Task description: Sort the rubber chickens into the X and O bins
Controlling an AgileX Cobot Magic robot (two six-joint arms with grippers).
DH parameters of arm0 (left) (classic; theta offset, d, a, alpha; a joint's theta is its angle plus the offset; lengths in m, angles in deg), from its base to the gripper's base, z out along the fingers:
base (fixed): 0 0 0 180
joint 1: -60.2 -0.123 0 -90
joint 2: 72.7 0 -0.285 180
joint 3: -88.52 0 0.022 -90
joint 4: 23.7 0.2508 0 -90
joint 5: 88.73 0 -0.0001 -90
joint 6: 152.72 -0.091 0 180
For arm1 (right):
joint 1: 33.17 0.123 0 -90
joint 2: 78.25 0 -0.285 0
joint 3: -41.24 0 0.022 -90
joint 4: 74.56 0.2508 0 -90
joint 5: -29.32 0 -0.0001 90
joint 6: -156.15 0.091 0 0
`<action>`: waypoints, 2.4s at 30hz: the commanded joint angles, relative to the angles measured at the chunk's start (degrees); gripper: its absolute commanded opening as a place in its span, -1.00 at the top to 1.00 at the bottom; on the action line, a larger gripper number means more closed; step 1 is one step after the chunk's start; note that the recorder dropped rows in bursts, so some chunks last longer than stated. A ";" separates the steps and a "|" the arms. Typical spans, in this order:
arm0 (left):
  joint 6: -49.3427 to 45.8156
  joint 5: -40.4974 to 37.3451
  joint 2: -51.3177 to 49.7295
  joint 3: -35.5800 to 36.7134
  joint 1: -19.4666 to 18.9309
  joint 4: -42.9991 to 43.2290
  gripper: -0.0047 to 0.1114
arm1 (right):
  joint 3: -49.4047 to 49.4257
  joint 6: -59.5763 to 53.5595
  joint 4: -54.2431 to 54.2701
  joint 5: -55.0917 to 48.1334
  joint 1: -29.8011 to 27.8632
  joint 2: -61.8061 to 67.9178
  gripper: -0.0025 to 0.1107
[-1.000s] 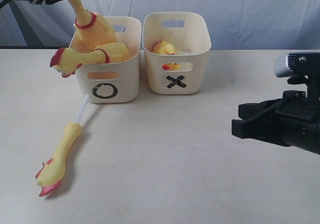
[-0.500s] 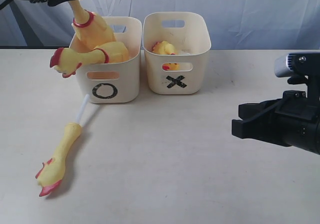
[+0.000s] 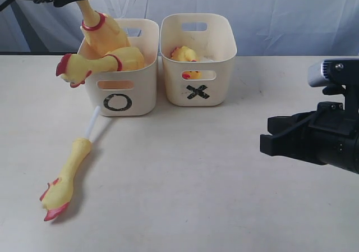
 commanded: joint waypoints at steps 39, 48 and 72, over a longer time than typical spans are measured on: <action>0.31 4.69 0.55 0.03 -10.95 -0.98 -0.83 | 0.21 -0.04 -0.09 0.35 -0.27 -0.36 0.97; 1.49 4.69 3.67 0.03 -11.35 -0.98 -0.83 | 0.21 -0.04 -0.09 0.35 -0.27 -0.36 0.97; 18.44 4.69 39.28 36.49 -13.74 -0.98 -0.83 | 0.21 -0.04 -0.09 0.35 -0.27 -0.36 0.97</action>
